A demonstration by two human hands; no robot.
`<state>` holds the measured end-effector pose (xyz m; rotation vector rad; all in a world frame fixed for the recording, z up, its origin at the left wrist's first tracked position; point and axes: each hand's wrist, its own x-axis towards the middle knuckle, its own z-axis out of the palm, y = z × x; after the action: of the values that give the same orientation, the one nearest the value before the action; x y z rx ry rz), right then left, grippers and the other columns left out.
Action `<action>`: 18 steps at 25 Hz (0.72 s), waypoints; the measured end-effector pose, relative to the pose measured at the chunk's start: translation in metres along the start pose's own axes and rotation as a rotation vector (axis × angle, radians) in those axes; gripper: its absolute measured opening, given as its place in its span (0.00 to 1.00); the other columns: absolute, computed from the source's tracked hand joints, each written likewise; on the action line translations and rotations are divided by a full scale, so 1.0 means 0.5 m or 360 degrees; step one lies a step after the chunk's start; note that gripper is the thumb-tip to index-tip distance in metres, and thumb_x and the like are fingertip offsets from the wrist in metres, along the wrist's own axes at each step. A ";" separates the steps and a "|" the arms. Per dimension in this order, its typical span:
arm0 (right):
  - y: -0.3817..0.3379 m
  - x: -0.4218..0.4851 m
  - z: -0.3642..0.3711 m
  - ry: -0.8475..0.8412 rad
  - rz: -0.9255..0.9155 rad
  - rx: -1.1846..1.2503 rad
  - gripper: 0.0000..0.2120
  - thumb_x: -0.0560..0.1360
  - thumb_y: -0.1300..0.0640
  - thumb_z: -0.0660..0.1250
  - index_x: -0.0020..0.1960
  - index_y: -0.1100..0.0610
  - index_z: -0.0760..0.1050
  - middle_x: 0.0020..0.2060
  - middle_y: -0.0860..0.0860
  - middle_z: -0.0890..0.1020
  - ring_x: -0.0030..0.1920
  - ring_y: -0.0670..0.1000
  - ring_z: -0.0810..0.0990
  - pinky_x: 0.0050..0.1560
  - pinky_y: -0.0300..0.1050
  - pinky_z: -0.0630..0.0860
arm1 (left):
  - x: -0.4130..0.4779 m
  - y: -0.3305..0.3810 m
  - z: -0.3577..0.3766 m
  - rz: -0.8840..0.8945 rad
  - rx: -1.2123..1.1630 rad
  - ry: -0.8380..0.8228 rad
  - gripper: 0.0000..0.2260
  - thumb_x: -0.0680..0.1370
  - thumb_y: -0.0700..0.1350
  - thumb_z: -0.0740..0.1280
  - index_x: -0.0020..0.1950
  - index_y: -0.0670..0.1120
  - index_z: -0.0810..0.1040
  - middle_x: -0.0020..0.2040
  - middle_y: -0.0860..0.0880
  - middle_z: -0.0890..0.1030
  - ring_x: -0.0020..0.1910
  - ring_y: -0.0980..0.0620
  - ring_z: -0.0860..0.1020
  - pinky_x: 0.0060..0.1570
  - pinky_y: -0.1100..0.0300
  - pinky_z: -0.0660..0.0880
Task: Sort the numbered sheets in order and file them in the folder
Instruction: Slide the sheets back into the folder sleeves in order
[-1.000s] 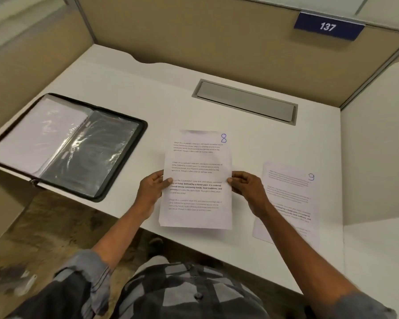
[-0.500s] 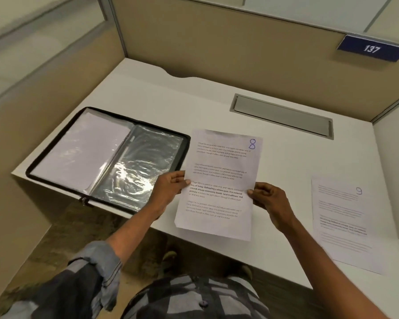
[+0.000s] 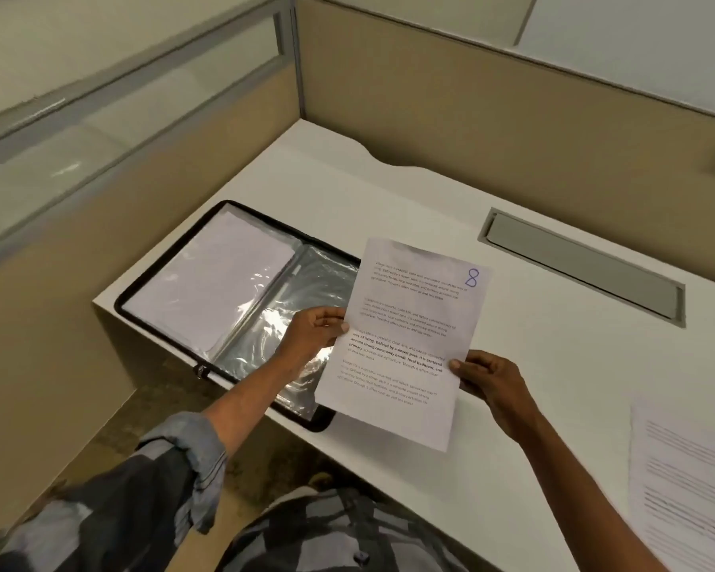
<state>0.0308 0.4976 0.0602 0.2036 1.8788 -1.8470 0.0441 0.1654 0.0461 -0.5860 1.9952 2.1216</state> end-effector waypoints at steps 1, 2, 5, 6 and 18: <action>-0.014 0.021 0.001 0.0008 -0.0010 -0.0021 0.12 0.77 0.62 0.72 0.59 0.63 0.82 0.54 0.57 0.87 0.56 0.58 0.86 0.60 0.51 0.81 | 0.006 0.001 -0.001 0.0022 -0.0011 0.0032 0.11 0.76 0.35 0.74 0.56 0.43 0.83 0.50 0.45 0.87 0.49 0.49 0.86 0.46 0.61 0.82; -0.026 0.046 -0.001 0.0000 -0.0012 -0.0037 0.11 0.78 0.62 0.71 0.59 0.63 0.82 0.54 0.57 0.87 0.56 0.58 0.86 0.60 0.51 0.81 | 0.017 0.002 -0.006 0.0024 -0.0030 0.0059 0.10 0.76 0.35 0.74 0.56 0.43 0.83 0.49 0.45 0.87 0.49 0.48 0.86 0.48 0.60 0.82; -0.050 0.103 -0.014 0.0135 -0.0001 0.0062 0.09 0.78 0.63 0.71 0.55 0.66 0.82 0.53 0.59 0.86 0.55 0.57 0.85 0.56 0.45 0.83 | 0.062 -0.013 -0.037 -0.0031 -0.0032 0.0279 0.09 0.76 0.36 0.74 0.55 0.44 0.85 0.48 0.45 0.87 0.51 0.43 0.86 0.54 0.54 0.83; -0.064 0.119 -0.014 0.0193 -0.0010 0.0099 0.07 0.77 0.64 0.71 0.54 0.67 0.81 0.53 0.60 0.86 0.54 0.56 0.85 0.54 0.42 0.83 | 0.082 -0.017 -0.046 -0.0013 0.0011 0.0321 0.09 0.77 0.36 0.74 0.55 0.45 0.85 0.48 0.46 0.87 0.51 0.43 0.86 0.55 0.52 0.83; -0.175 0.339 0.109 0.0687 -0.0184 0.0528 0.04 0.80 0.65 0.68 0.53 0.61 0.81 0.50 0.51 0.87 0.54 0.48 0.85 0.54 0.41 0.81 | 0.421 -0.022 -0.174 0.0902 0.2224 -0.0227 0.30 0.77 0.33 0.68 0.79 0.43 0.66 0.78 0.44 0.69 0.76 0.45 0.68 0.76 0.45 0.65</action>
<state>-0.1416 0.3994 0.0661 0.6659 1.8642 -2.3360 -0.1284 0.0507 -0.0491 0.3945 2.9965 0.3891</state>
